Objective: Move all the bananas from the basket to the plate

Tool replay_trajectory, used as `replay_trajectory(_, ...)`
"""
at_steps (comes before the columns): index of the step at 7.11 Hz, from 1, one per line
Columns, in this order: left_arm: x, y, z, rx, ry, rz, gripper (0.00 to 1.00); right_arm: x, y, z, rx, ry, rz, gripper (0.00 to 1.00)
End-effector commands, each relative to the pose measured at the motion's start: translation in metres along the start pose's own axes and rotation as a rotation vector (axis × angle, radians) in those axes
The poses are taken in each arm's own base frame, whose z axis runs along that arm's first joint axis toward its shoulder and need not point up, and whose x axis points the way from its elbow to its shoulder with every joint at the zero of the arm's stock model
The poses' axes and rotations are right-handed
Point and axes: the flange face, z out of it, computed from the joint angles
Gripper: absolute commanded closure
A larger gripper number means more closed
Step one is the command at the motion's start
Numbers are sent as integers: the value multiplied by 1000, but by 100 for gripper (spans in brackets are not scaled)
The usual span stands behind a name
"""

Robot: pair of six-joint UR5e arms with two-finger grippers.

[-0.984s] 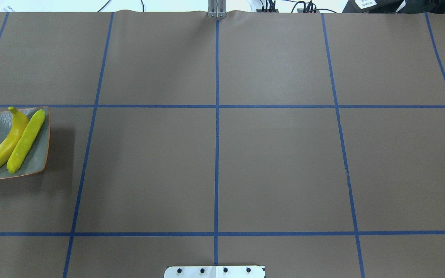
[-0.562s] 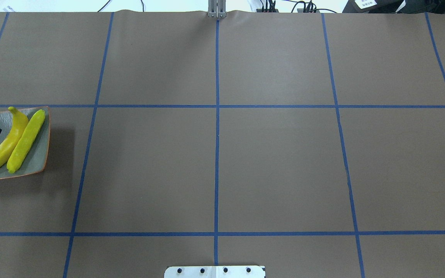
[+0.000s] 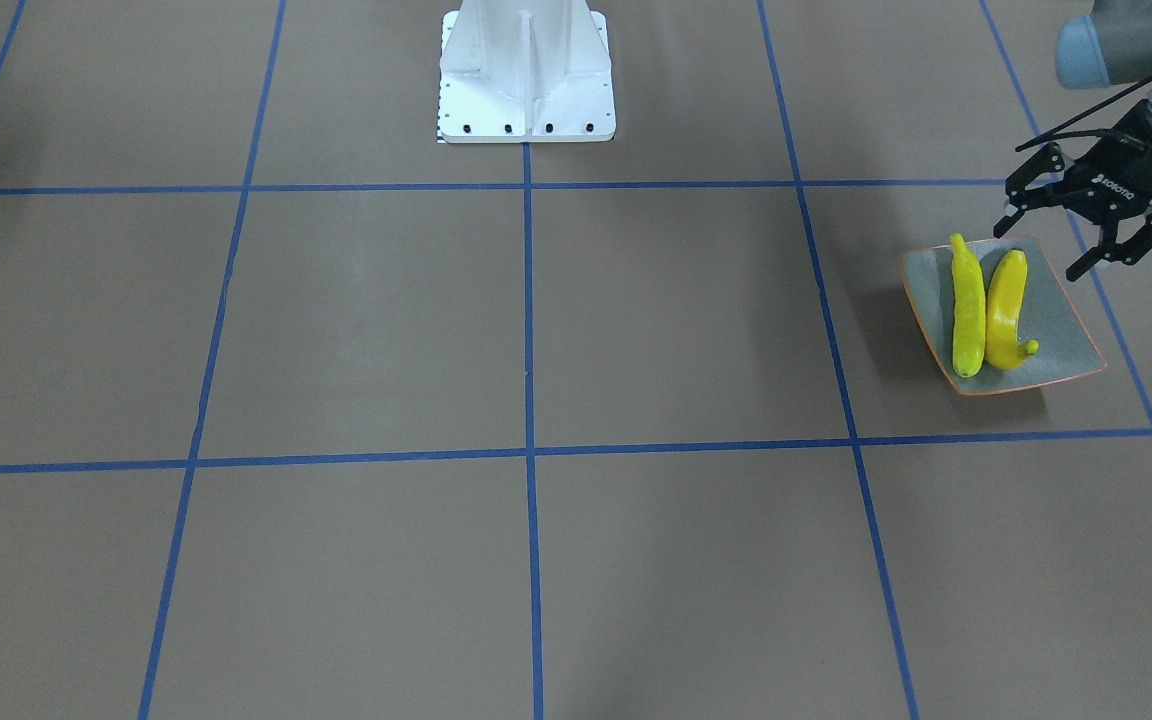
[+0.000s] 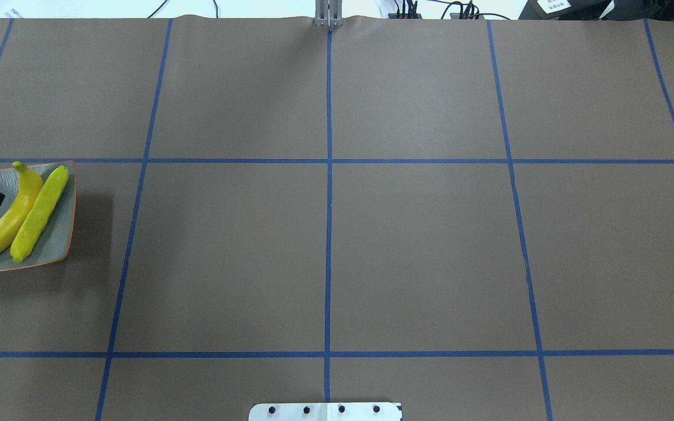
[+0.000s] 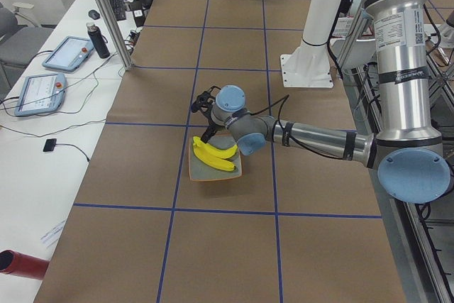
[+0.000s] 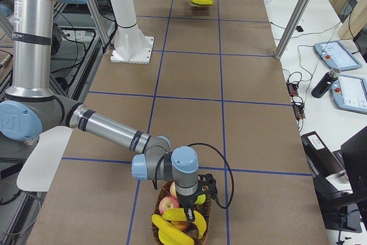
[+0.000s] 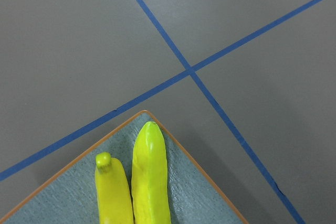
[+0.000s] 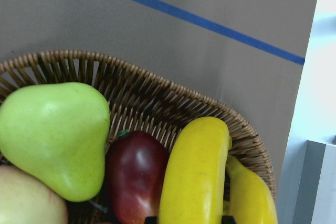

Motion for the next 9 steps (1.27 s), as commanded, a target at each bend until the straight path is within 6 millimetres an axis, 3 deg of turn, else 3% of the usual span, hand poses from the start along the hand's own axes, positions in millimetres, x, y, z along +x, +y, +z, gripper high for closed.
replay_trajectory(1,0,0,1,-1,0,-2,0,-14,-40,-44,38,-24,89,100)
replay_trajectory(4,6,-9,-2,14,8,-8,0,-55,-86,-120,147,-181,388,100)
replay_trajectory(5,18,-32,-3,52,31,-76,0,-77,-97,-145,177,-244,436,100)
replay_trajectory(7,44,-86,-3,115,71,-59,0,-147,-130,-193,207,-338,545,100)
replay_trajectory(9,123,-146,23,99,232,-115,0,-233,-181,-239,220,-439,634,100)
